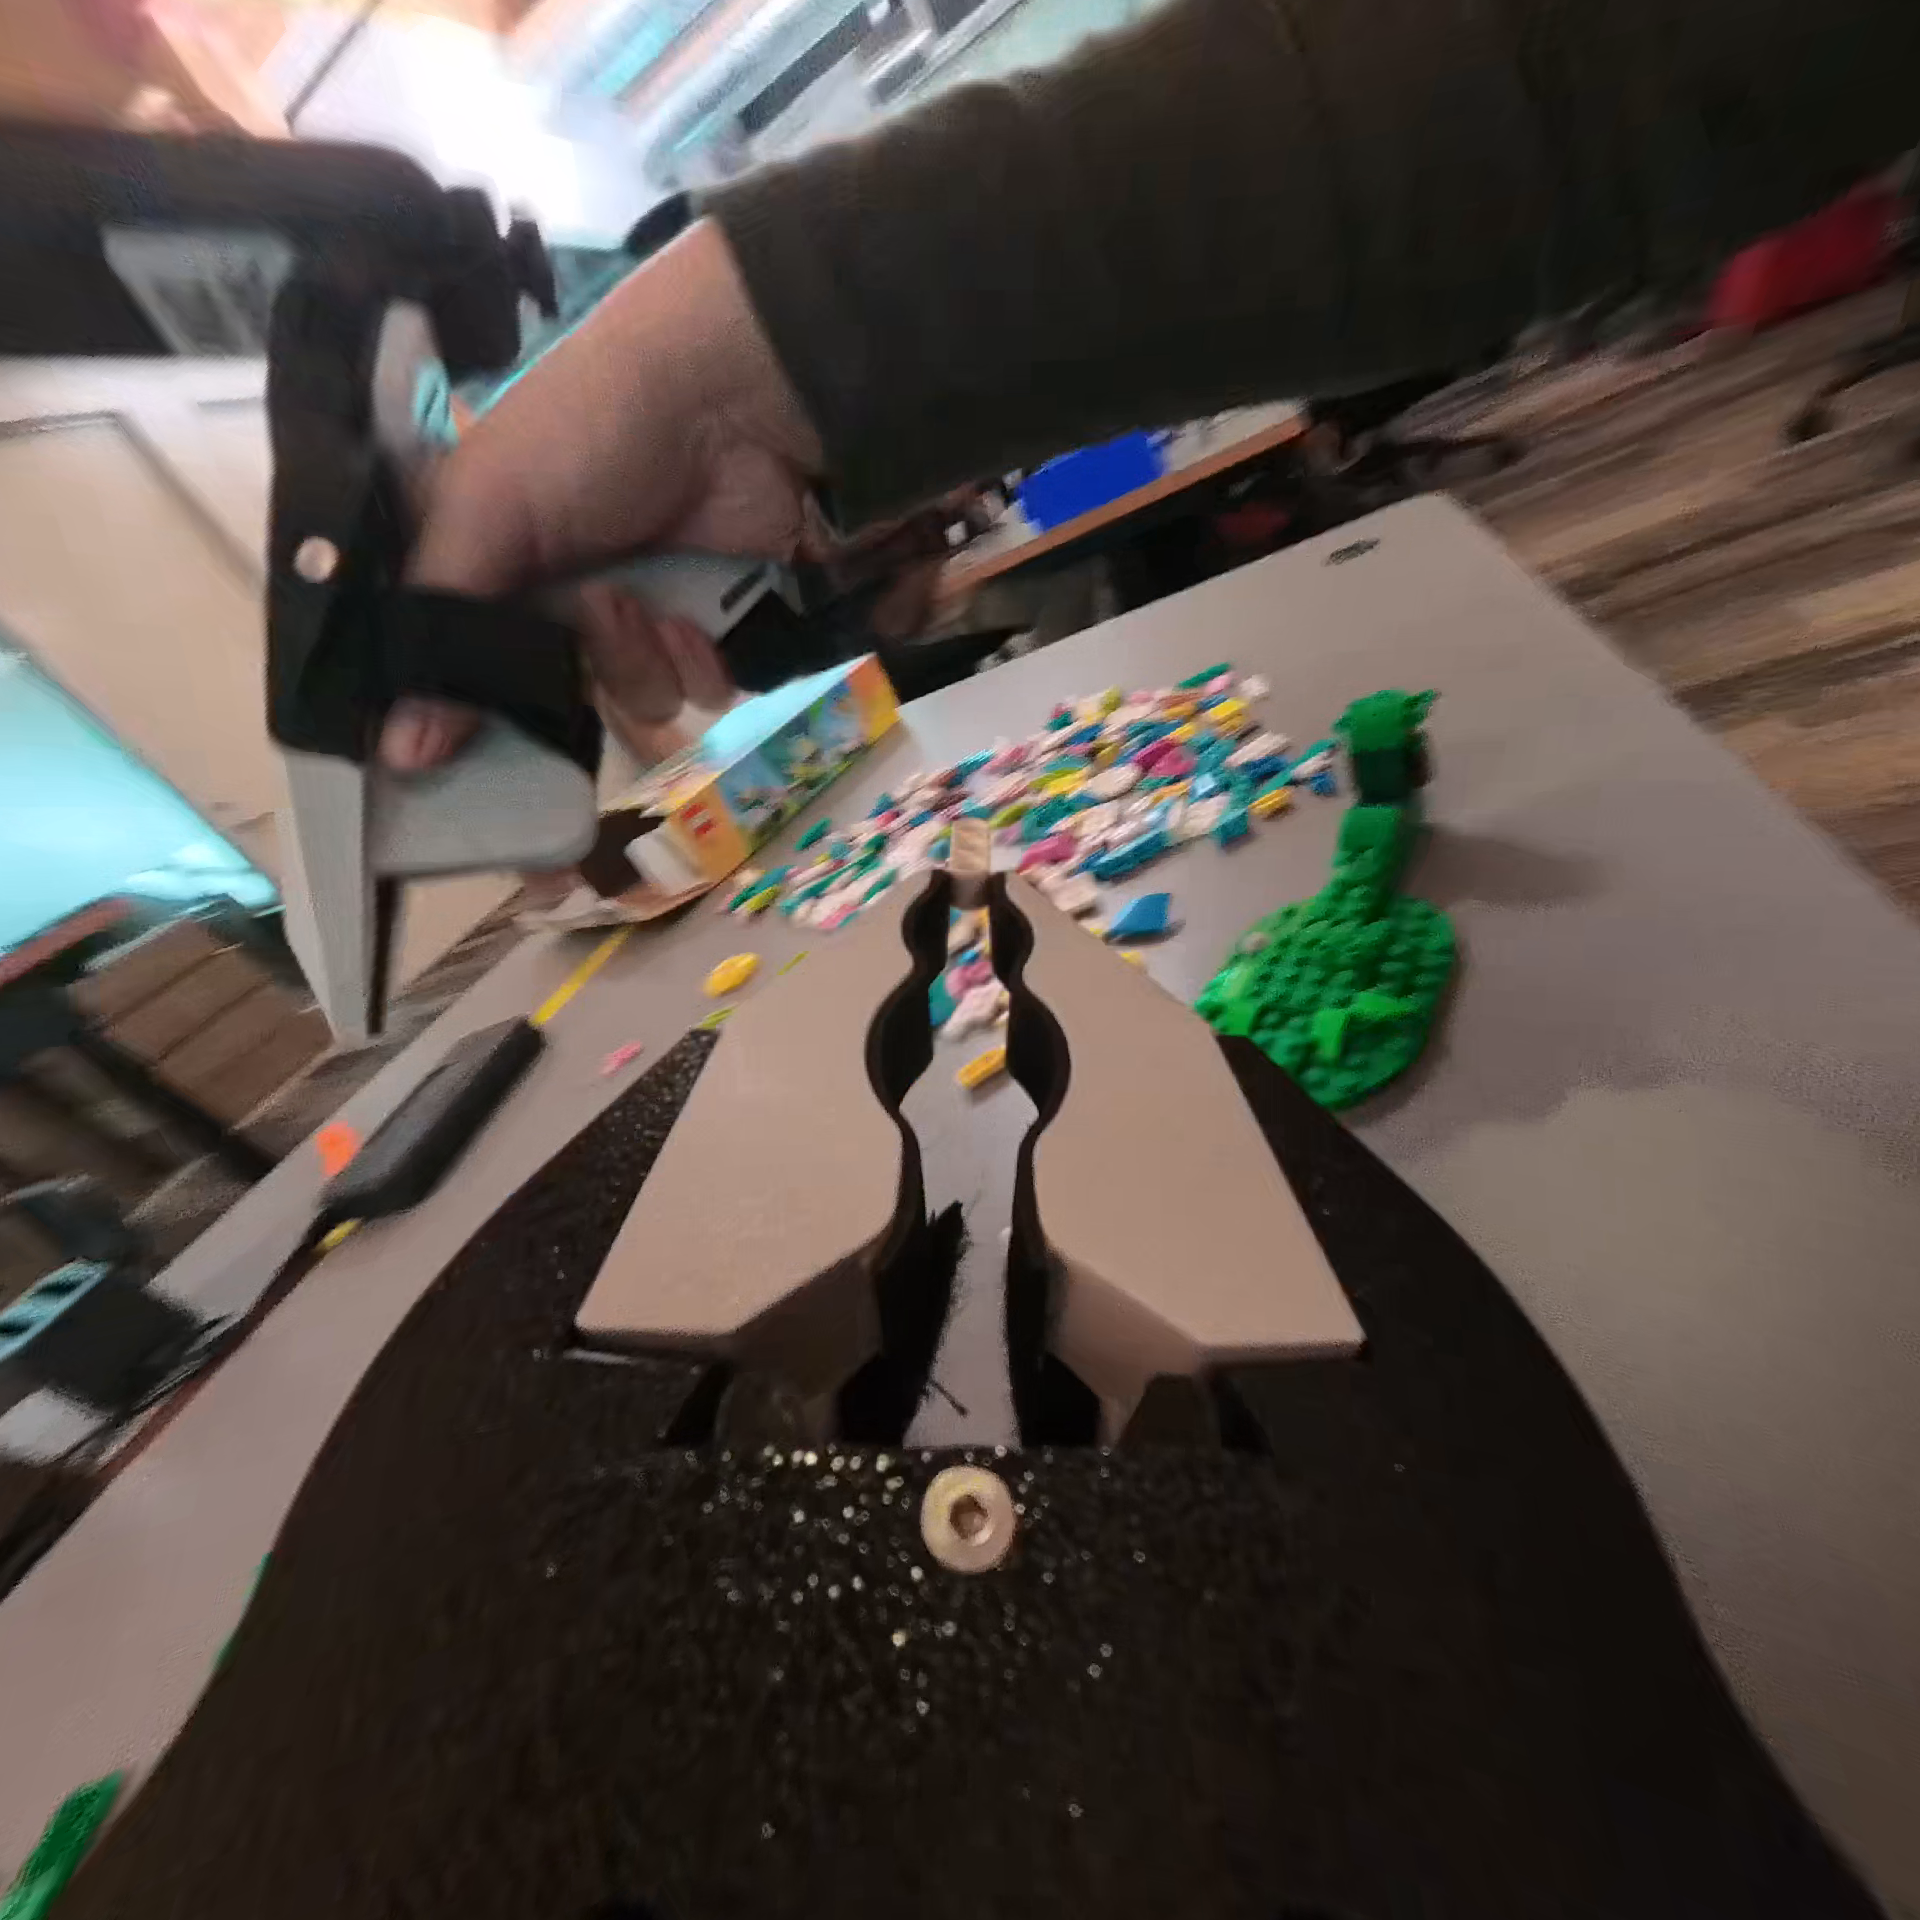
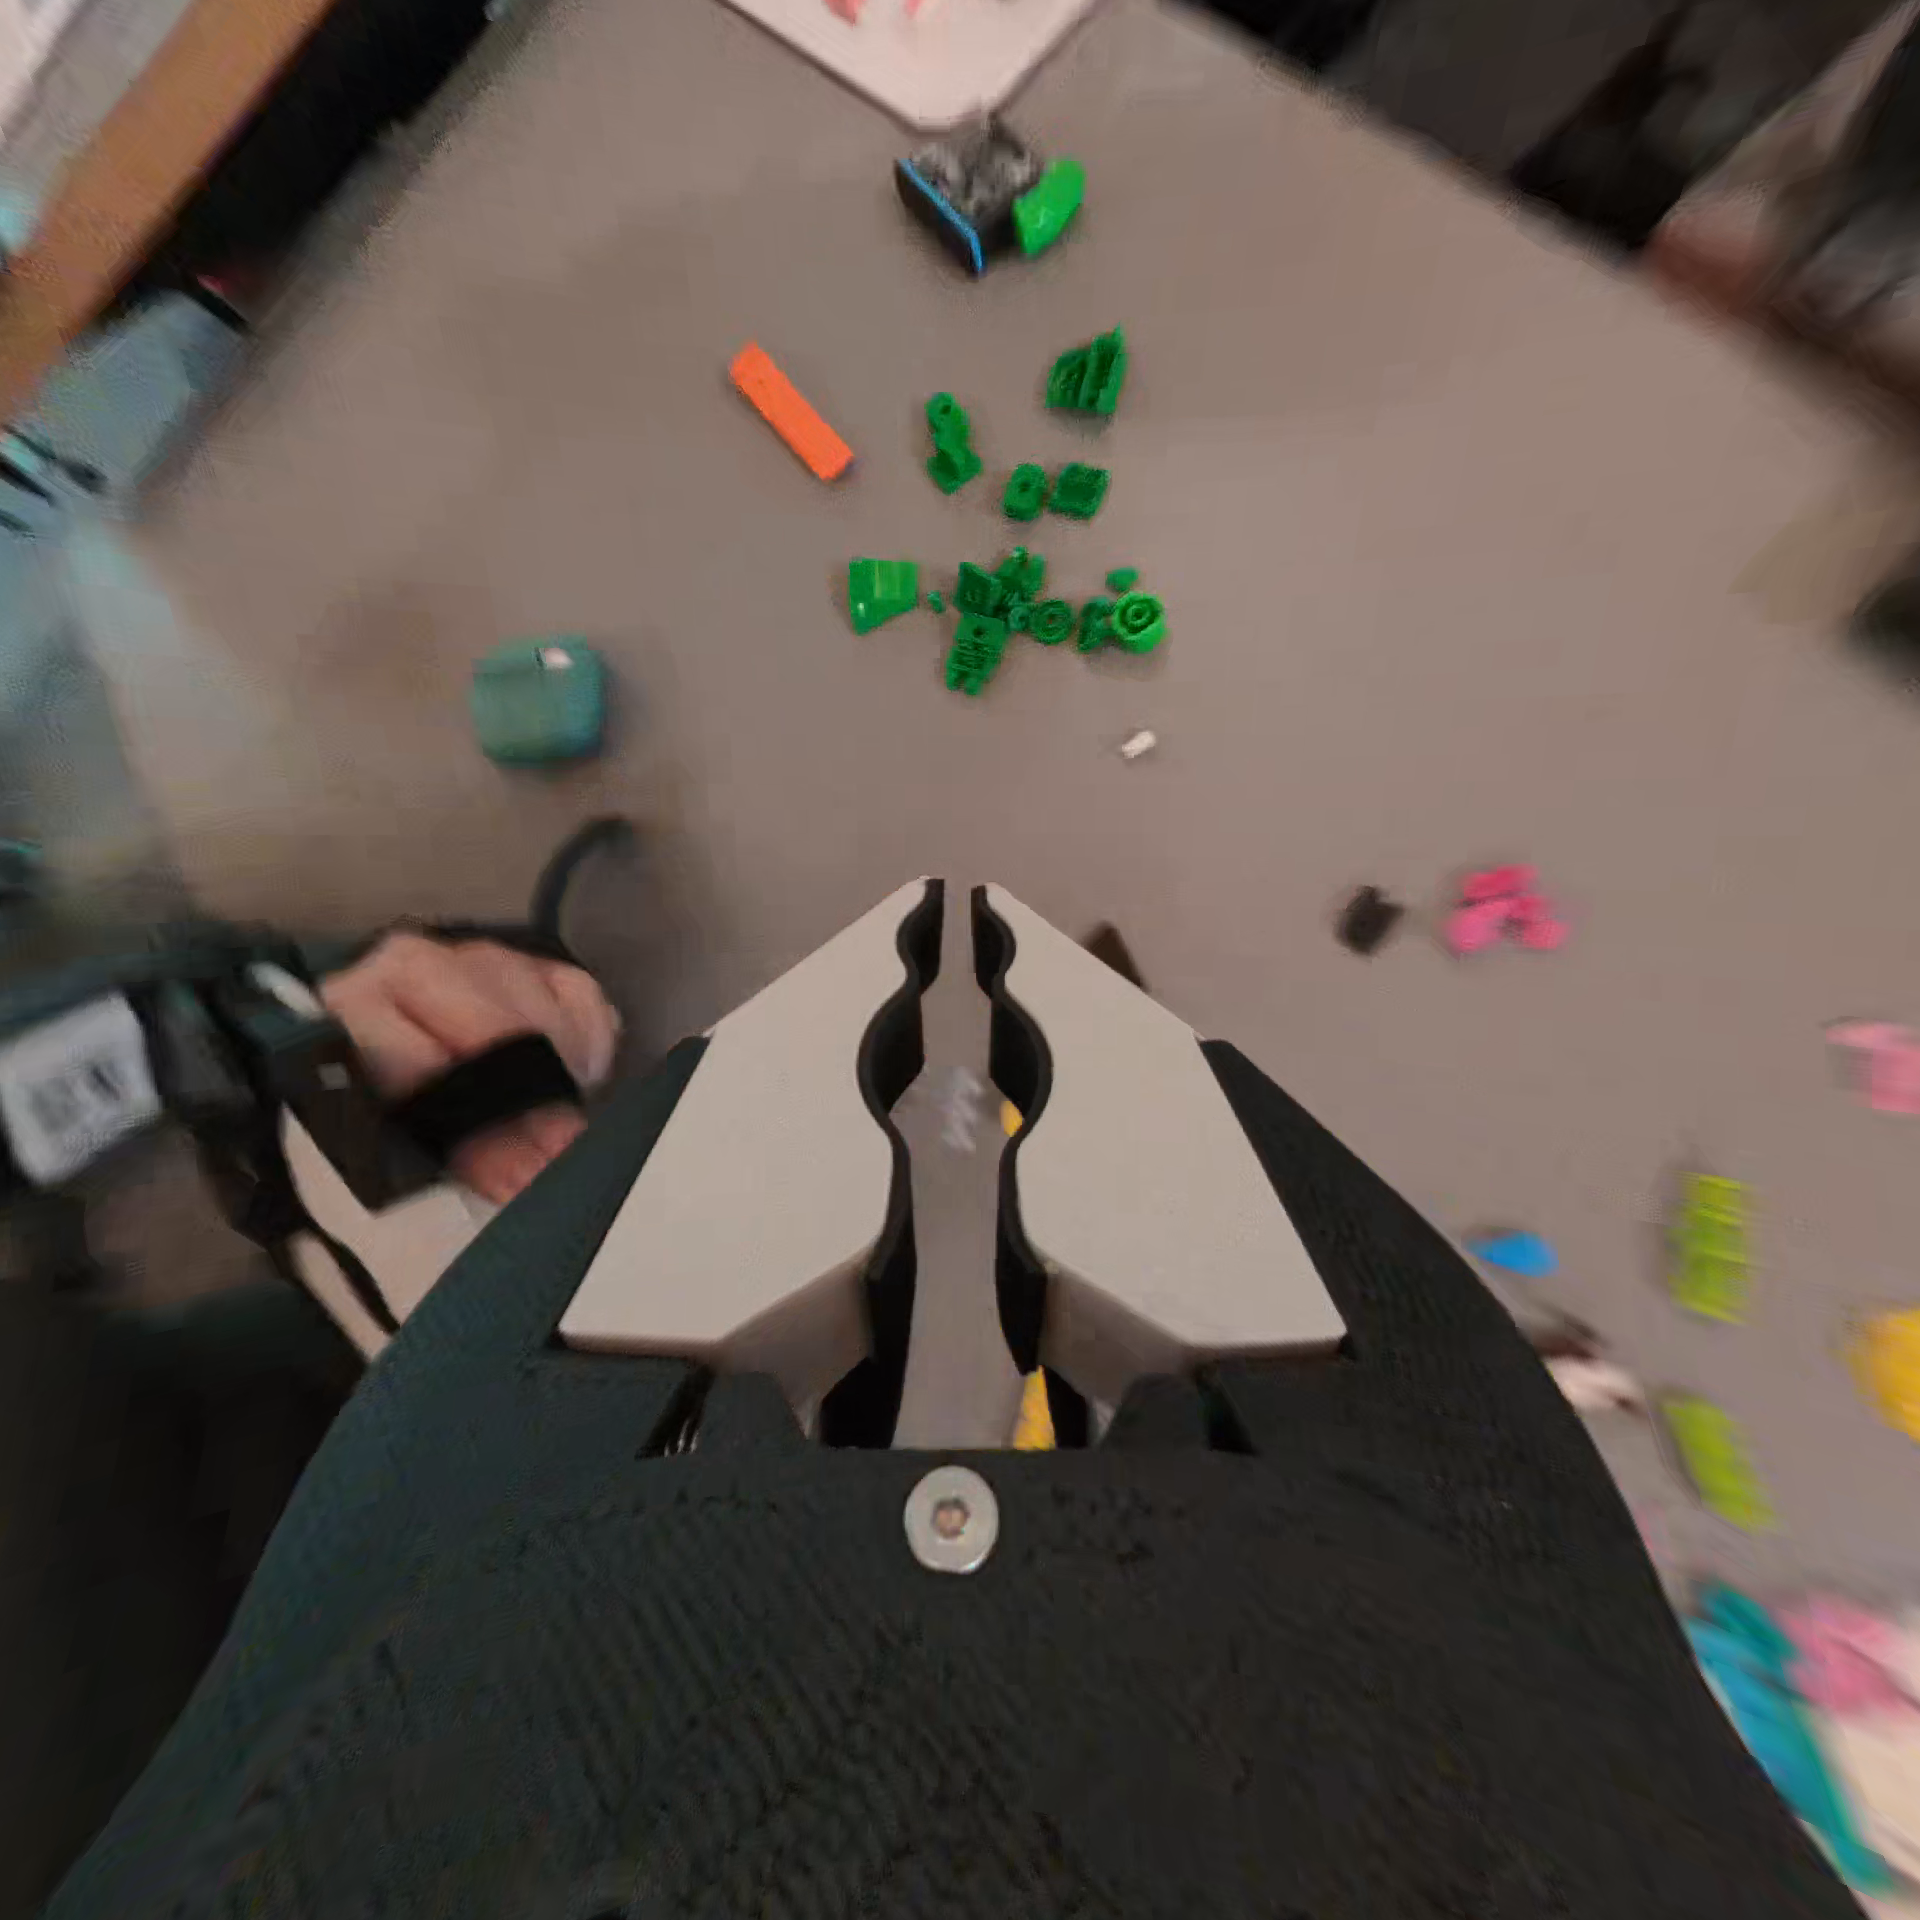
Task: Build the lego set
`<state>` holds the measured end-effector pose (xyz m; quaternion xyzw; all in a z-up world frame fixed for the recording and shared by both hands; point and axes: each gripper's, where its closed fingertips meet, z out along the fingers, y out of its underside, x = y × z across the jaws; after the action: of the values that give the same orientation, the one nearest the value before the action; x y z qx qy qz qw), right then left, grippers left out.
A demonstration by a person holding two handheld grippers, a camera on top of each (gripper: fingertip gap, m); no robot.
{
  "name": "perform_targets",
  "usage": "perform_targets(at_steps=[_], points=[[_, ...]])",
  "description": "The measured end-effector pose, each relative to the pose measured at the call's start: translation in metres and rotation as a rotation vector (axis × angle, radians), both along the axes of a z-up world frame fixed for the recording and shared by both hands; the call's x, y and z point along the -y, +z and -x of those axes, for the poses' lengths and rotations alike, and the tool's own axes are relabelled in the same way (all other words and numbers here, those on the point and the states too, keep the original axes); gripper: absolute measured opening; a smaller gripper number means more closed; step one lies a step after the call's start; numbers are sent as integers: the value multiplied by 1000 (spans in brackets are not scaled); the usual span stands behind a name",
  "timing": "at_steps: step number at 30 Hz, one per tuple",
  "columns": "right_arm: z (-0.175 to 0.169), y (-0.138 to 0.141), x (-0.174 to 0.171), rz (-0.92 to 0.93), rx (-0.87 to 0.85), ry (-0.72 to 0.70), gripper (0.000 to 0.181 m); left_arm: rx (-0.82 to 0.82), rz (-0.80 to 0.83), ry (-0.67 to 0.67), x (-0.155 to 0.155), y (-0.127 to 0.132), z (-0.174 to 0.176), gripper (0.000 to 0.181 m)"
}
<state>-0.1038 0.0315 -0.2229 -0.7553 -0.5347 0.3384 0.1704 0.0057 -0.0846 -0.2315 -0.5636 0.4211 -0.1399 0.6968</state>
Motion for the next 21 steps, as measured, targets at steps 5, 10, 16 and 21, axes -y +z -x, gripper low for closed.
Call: perform_targets(at_steps=[5,10,16,21], points=[[41,-73,-21,205,308,-71,18,-16,-46,185,-19,-4,28,4],[64,-100,-27,191,453,-76,19,15,6,186,-24,-9,33,4],[60,-111,-42,94,607,-99,16,48,64,108,-20,-13,24,4],[63,-113,-37,88,645,-80,12,8,53,103,-19,-16,21,5]])
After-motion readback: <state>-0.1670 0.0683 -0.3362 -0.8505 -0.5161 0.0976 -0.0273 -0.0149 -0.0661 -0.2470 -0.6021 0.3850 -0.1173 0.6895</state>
